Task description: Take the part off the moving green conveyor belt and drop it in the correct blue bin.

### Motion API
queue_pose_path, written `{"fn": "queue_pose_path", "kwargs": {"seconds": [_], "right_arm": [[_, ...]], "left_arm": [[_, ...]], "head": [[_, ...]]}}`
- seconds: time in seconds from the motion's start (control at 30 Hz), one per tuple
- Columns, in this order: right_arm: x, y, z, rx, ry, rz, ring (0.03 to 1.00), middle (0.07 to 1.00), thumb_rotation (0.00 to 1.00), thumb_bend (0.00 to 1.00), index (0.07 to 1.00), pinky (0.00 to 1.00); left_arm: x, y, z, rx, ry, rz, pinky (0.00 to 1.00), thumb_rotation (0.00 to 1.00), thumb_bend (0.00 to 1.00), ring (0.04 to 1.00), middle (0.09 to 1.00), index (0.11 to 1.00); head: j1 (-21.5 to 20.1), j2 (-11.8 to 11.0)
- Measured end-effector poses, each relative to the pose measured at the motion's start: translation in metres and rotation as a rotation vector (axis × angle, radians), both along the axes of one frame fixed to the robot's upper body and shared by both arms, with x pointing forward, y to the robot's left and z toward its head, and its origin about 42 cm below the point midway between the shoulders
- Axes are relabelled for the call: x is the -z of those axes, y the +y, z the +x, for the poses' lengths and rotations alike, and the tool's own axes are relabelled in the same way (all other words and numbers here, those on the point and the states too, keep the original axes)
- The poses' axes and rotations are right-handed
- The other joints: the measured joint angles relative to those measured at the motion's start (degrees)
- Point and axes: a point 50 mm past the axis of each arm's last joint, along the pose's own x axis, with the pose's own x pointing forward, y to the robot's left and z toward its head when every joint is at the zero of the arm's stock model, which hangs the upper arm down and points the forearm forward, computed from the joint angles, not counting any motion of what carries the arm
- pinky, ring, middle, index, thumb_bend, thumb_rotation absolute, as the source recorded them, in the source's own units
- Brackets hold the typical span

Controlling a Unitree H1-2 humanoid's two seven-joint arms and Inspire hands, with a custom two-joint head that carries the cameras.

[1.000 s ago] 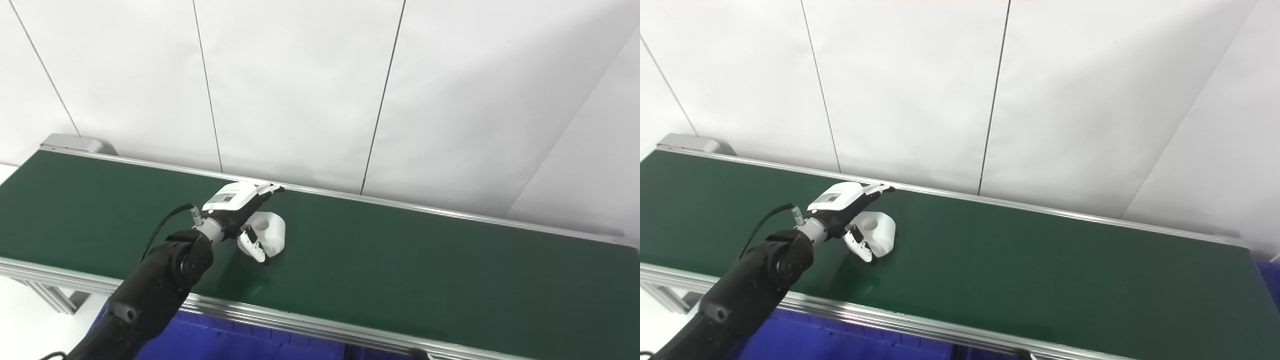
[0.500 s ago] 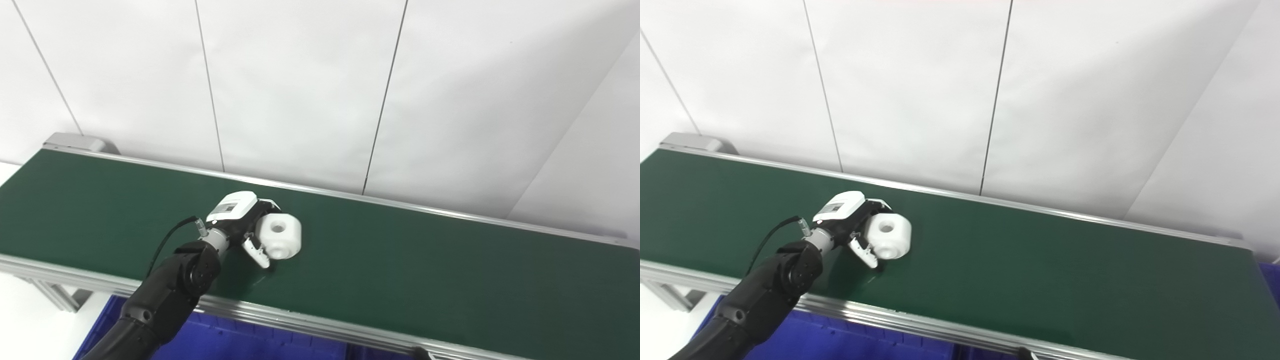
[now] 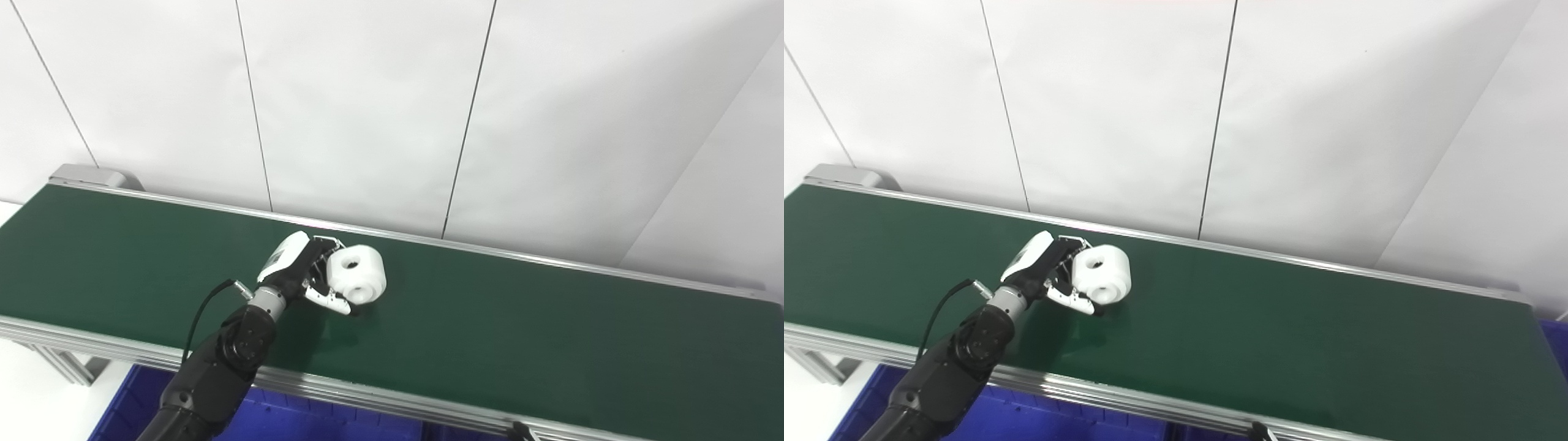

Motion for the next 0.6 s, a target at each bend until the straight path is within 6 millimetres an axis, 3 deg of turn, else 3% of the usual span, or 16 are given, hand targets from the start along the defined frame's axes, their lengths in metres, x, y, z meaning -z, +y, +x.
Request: {"fn": "queue_pose_path", "kwargs": {"seconds": [0.13,0.3,0.6], "right_arm": [[-0.001,0.001,-0.001,-0.002,-0.004,-0.003,0.865,0.889,0.34,0.87,0.916,0.81],[-0.005,0.004,-0.003,-0.001,-0.014,0.009,0.863,0.888,0.33,0.87,0.909,0.81],[-0.023,0.009,0.000,-0.018,-0.074,0.014,0.847,0.892,0.39,0.88,0.908,0.79]], "left_arm": [[-0.007,0.009,-0.010,-0.012,-0.043,-0.061,0.43,0.00,0.50,0.438,0.512,0.484],[-0.013,0.028,-0.041,0.014,-0.111,-0.111,0.48,0.00,0.50,0.476,0.522,0.454],[0.009,0.059,-0.124,0.083,-0.111,-0.148,0.45,0.00,0.50,0.470,0.520,0.468]], "head": [[-1.9,1.5],[-3.8,2.9],[-9.3,8.3]]}}
